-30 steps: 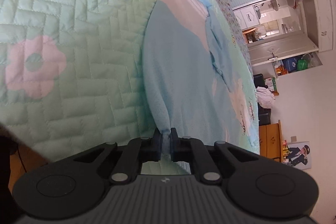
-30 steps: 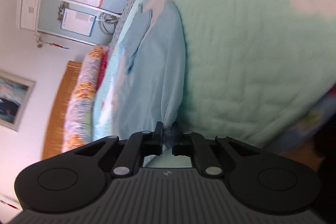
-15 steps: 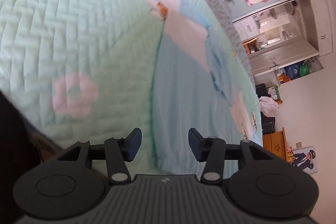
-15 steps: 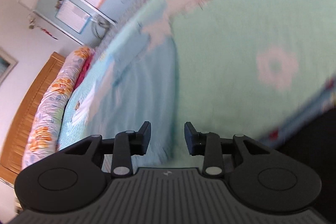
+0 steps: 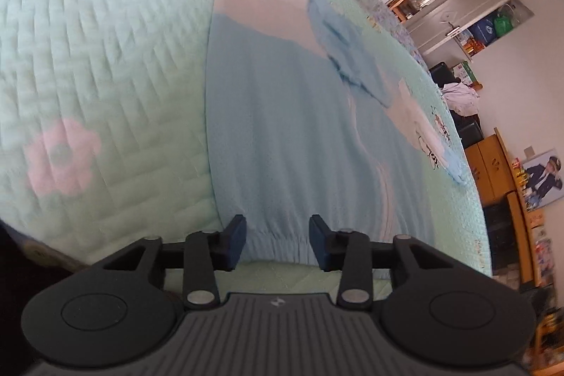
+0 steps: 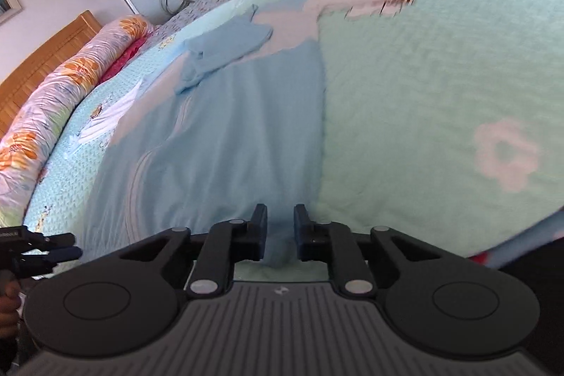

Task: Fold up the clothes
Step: 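Lay the folded hem flat and open the left gripper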

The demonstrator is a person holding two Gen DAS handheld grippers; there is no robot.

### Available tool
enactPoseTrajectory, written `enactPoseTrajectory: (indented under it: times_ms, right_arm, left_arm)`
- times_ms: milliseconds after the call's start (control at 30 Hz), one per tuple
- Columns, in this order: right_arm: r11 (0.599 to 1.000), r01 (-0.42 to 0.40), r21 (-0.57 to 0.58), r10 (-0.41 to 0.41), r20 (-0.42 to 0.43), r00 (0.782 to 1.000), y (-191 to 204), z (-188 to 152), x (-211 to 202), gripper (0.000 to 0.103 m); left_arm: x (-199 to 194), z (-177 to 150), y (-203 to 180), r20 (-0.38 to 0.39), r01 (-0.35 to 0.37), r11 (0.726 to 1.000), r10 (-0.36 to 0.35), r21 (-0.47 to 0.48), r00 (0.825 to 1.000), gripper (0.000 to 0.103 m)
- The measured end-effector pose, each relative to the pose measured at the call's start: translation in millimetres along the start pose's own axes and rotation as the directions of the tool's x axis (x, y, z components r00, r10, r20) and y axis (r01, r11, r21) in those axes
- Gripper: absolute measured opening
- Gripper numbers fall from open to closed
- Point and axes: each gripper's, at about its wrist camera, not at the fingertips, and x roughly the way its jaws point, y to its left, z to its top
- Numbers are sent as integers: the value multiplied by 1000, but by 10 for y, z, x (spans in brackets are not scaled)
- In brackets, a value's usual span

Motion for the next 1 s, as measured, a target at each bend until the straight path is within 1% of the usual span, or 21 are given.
enactPoseTrajectory:
  times_ms: [33, 67, 133, 167, 233, 300, 333, 367, 400, 433, 500, 533, 600, 633, 667, 767, 867, 900, 1000]
  right_arm:
    - [1000, 5, -18, -4, 16, 1000, 26, 15, -62, 26]
    - [1000, -2, -28, 3, 34, 999, 77, 43, -83, 35]
    - [999, -26, -42, 28, 56, 998, 232, 109, -6, 45]
    - [998, -32, -52, 35, 58, 998, 303, 116, 63, 46]
    - [996, -20, -83, 23, 41, 999, 440, 100, 247, 46]
    - [994, 35, -104, -36, -5, 999, 432, 34, 379, 46]
    - [992, 69, -109, -73, -29, 997, 387, -9, 418, 41]
    - [991, 76, -110, -79, -26, 997, 340, -35, 369, 36]
    - [991, 74, -108, -76, -14, 997, 291, -56, 296, 37]
    - [990, 91, -107, -92, -3, 996, 273, -49, 228, 37]
    - [985, 108, -133, -104, 39, 994, 353, 26, 110, 38]
    - [982, 115, -147, -108, 61, 992, 399, 66, 52, 39]
    - [982, 85, -170, -70, 92, 993, 566, 172, 42, 45]
    - [981, 84, -177, -70, 85, 994, 594, 165, 92, 52]
    - [979, 88, -184, -76, 71, 995, 605, 140, 154, 56]
    - [974, 99, -203, -95, 30, 995, 638, 66, 343, 57]
    - [969, 109, -223, -114, -10, 993, 672, -8, 532, 57]
    - [967, 112, -230, -120, -23, 992, 683, -33, 595, 57]
    - [966, 98, -241, -106, -20, 994, 537, -91, 418, 57]
  left_arm:
    - [-6, 27, -81, 19, -7, 999, 6, 37, 1000, 49]
    - [0, 54, -161, 35, -11, 997, 9, 72, 999, 51]
    - [117, 91, -279, 31, -9, 994, 5, 111, 1000, 52]
    - [212, 84, -291, 7, -18, 994, 17, 112, 1000, 52]
    - [385, 63, -309, -40, -40, 992, 45, 117, 998, 52]
    - [414, -10, -278, -66, -88, 986, 98, 144, 993, 49]
    - [358, -34, -271, -54, -97, 982, 107, 160, 993, 49]
    - [299, -52, -264, -43, -107, 979, 116, 174, 992, 49]
    - [240, -49, -268, -31, -120, 976, 128, 183, 991, 49]
    - [199, -33, -298, -13, -137, 970, 143, 201, 990, 50]
    - [135, 3, -367, 22, -169, 957, 168, 237, 986, 50]
    - [165, 41, -431, 32, -173, 951, 170, 258, 985, 52]
    - [236, 116, -558, 52, -183, 938, 175, 295, 983, 53]
    - [307, 153, -615, 58, -189, 934, 180, 302, 982, 55]
    - [385, 180, -661, 62, -193, 932, 183, 306, 981, 56]
    - [624, 176, -712, 38, -214, 929, 212, 303, 976, 57]
    - [727, 41, -662, -17, -237, 910, 258, 339, 966, 57]
    - [706, -13, -640, -14, -244, 903, 265, 353, 964, 57]
    - [619, -98, -617, -9, -254, 887, 279, 386, 960, 60]
